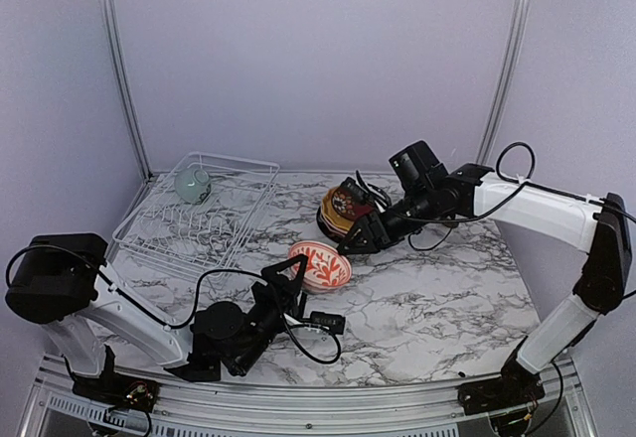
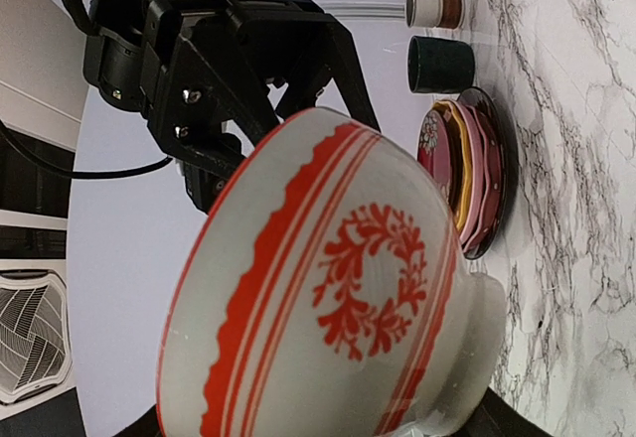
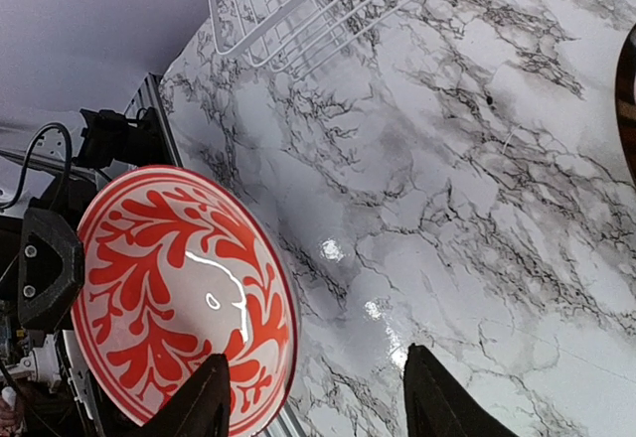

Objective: Unload the mixed dishes from the dish rack
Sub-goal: Pass from the left arm to the right

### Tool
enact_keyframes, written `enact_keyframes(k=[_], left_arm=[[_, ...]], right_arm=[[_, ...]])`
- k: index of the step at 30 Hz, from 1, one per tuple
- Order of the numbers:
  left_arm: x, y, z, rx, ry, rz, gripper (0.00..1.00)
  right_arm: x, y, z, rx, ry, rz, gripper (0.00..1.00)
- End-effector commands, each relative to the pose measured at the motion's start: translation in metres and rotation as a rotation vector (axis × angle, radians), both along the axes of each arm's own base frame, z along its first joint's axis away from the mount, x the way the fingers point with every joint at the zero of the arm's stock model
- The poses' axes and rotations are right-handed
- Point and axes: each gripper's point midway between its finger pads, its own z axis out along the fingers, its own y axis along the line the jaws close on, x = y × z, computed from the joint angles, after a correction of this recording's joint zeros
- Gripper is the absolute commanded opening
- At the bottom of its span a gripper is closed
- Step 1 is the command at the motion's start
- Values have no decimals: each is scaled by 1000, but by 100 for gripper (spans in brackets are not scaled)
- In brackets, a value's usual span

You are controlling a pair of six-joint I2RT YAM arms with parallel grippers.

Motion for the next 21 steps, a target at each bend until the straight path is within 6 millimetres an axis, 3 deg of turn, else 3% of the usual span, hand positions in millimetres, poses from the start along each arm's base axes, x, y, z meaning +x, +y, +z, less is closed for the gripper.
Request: enact_keyframes(k=[1, 8, 13, 17, 21], left_arm=[[-6, 7, 55, -288, -50, -15, 35], [-4, 5, 51, -269, -58, -7, 35], [-4, 6, 50, -273, -68, -1, 37], [-4, 7, 51, -278, -72, 1, 45], [-4, 9, 50, -282, -74, 4, 57]], right_arm=[[-1, 7, -6, -22, 0, 23, 54], [-3, 16, -18, -41, 16, 40, 39], [-4, 17, -26, -64, 25, 46, 20], [-3, 18, -23, -61, 18, 38, 0], [-3, 17, -16, -50, 0, 32, 0]])
